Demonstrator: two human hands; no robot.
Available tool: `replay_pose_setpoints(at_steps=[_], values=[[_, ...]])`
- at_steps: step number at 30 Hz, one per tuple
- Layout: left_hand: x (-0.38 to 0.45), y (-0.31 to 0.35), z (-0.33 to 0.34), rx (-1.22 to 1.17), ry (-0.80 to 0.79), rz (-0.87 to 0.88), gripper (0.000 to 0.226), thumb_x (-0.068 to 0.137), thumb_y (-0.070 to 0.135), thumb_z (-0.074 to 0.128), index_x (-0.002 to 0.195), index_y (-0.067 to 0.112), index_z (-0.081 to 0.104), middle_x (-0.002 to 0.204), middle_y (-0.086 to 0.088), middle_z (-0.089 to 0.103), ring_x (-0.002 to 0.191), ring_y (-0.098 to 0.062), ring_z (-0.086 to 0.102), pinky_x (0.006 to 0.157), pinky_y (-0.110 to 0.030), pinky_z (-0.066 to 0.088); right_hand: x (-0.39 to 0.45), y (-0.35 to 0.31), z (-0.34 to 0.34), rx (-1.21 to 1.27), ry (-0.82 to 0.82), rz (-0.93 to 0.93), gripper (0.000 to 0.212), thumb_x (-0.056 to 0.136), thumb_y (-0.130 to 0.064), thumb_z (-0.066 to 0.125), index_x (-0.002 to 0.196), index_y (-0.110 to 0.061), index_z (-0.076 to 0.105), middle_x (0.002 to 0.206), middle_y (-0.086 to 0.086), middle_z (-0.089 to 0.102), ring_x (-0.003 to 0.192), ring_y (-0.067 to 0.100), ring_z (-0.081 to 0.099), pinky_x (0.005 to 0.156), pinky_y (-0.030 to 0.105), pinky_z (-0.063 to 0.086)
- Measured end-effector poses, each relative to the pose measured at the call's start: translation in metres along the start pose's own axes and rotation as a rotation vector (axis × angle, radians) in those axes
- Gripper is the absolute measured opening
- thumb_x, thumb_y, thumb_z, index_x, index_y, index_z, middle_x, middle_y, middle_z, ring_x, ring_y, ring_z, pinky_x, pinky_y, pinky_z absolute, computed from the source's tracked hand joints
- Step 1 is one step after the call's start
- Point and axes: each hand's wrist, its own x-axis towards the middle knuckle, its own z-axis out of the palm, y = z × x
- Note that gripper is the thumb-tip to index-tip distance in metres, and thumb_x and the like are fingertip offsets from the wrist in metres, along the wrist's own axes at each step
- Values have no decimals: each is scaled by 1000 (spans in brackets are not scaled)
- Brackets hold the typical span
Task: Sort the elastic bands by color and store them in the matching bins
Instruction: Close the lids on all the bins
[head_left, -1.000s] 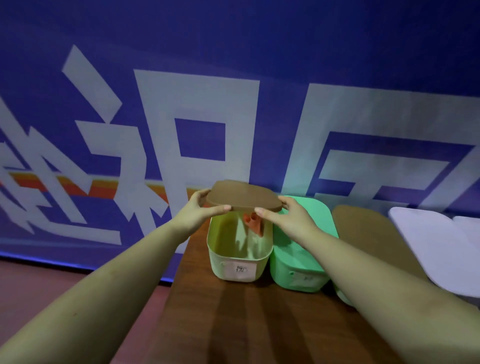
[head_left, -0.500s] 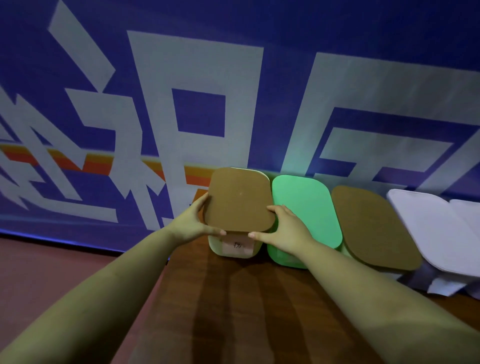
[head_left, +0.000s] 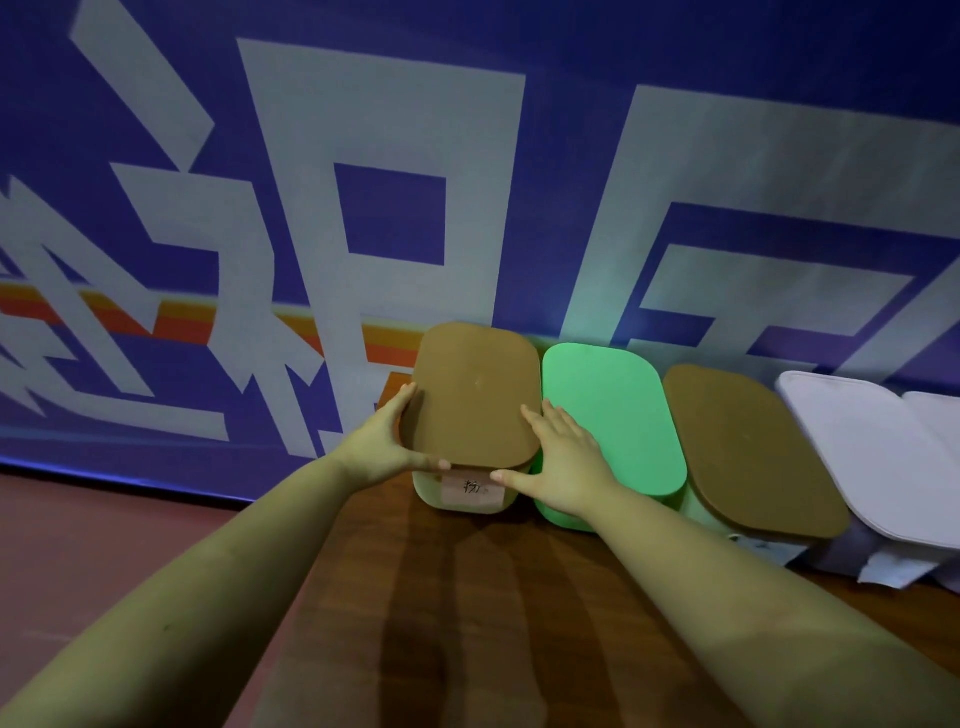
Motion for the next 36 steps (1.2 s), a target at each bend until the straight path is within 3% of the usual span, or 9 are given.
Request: replay_pose_setpoints(at_steps=[6,15,29,36], values=[[2,1,2,92,-27,11,119,67,30,83,152,21,0,160,4,0,145,-20,14,112,-34,25,5,-2,2,-11,-11,2,102,74,-76,51,152,-25,8,160,5,8,147,21,6,120,41,3],[5,2,3,95,8,53,116,70,26,82,152,20,-1,159,2,6,144,-18,16,112,-31,26,5,9,-3,112,64,-19,106,70,-72,61,152,-23,15,159,0,14,147,15,8,120,38,4],[9,-4,4,134,-20,11,116,71,25,81,151,17,-2,160,1,4,145,-20,15,113,-32,23,7,5,0,41,19,0,104,72,-73,58,152,-25,12,160,1,11,147,18,5,119,39,6],[13,-3,2,60,-26,8,108,74,44,74,152,20,3,160,2,5,145,-19,15,115,-36,22,3,4,-2,20,20,3,102,73,-77,51,152,-25,12,160,2,5,147,19,3,119,39,7]])
